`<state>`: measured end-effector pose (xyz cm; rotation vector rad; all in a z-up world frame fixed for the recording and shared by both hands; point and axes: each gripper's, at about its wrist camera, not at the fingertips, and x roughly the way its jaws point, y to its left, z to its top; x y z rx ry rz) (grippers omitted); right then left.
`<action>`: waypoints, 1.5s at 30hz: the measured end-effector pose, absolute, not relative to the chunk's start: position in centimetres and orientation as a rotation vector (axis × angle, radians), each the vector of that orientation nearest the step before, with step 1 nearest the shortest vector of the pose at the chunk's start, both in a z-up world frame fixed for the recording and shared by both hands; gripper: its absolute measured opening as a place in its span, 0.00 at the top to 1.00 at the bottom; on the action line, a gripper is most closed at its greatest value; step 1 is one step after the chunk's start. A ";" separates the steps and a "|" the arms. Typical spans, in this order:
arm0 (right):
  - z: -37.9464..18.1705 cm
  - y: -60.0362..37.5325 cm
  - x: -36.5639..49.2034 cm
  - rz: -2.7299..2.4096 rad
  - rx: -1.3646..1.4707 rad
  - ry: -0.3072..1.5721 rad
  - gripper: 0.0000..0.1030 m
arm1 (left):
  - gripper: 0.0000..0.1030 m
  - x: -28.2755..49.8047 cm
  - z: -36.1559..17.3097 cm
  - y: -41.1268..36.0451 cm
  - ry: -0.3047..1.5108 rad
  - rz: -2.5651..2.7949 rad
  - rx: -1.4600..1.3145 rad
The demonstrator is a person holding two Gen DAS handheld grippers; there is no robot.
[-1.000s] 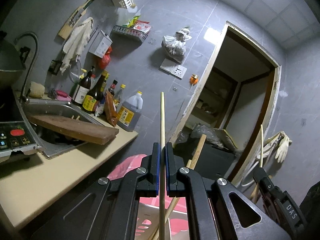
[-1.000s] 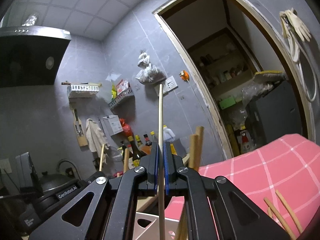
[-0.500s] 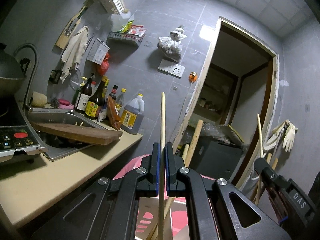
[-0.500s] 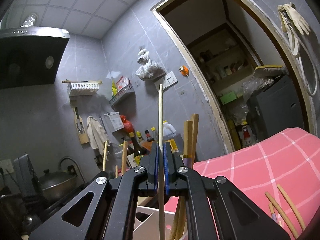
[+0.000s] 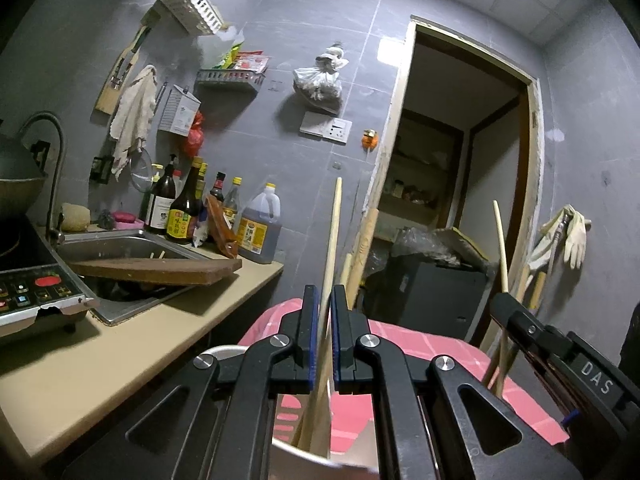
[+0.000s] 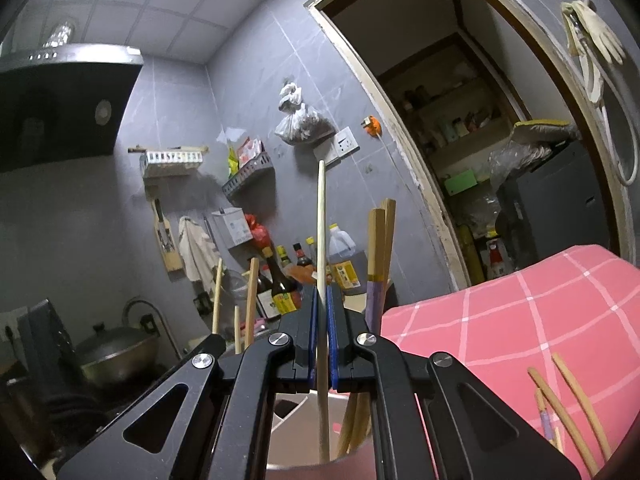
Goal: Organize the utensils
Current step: 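Lift both chopsticks upright and carry them over the white basket, then lower both chopsticks into the basket and open both grippers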
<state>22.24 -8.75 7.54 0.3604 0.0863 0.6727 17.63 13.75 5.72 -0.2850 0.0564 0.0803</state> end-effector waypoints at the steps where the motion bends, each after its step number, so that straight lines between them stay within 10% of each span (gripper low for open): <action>1: 7.5 -8.7 22.1 0.671 0.353 0.089 0.97 | 0.96 17.5 5.6 13.6 0.061 0.078 -0.279; 26: 7.1 -9.7 19.6 0.632 0.227 0.131 0.94 | 0.90 16.0 4.4 12.0 0.147 0.031 -0.245; 45: 7.8 -12.2 16.8 0.560 0.220 0.022 0.42 | 0.45 13.5 5.2 12.2 0.106 0.020 -0.280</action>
